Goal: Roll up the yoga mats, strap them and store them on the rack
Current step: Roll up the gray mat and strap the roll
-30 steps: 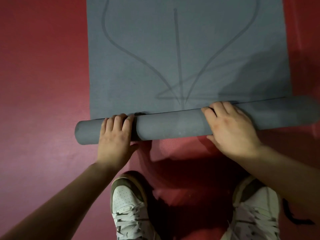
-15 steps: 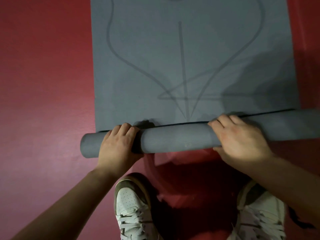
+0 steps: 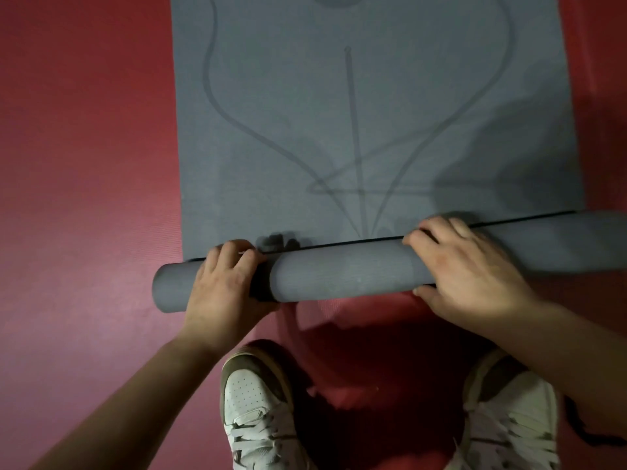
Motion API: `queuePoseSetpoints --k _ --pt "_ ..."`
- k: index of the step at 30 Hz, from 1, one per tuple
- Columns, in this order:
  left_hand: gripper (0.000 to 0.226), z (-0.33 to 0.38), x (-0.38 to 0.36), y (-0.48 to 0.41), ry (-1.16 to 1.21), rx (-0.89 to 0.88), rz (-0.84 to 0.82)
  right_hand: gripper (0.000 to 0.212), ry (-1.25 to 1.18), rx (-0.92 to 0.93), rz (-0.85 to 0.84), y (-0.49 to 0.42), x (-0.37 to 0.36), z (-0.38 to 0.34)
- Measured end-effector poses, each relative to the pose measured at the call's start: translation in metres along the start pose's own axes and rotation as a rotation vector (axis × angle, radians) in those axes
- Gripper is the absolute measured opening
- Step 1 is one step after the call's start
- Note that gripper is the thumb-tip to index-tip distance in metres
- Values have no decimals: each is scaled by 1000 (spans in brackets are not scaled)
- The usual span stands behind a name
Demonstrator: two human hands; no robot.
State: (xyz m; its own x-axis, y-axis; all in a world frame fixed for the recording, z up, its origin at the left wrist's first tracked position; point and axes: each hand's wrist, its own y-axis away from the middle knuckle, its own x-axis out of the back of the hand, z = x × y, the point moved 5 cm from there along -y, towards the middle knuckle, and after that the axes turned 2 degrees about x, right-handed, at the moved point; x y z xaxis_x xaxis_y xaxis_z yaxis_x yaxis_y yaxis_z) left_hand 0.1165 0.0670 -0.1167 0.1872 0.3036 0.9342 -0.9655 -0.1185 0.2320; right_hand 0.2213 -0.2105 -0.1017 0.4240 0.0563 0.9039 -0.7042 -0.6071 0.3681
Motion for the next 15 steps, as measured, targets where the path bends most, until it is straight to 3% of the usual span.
queuePoseSetpoints --k 10,15 --pt "73 1 8 -4 -2 -21 19 67 8 31 97 0 7 -2" --pt "65 0 9 -7 -7 -37 1 54 12 17 68 -3 9 -2"
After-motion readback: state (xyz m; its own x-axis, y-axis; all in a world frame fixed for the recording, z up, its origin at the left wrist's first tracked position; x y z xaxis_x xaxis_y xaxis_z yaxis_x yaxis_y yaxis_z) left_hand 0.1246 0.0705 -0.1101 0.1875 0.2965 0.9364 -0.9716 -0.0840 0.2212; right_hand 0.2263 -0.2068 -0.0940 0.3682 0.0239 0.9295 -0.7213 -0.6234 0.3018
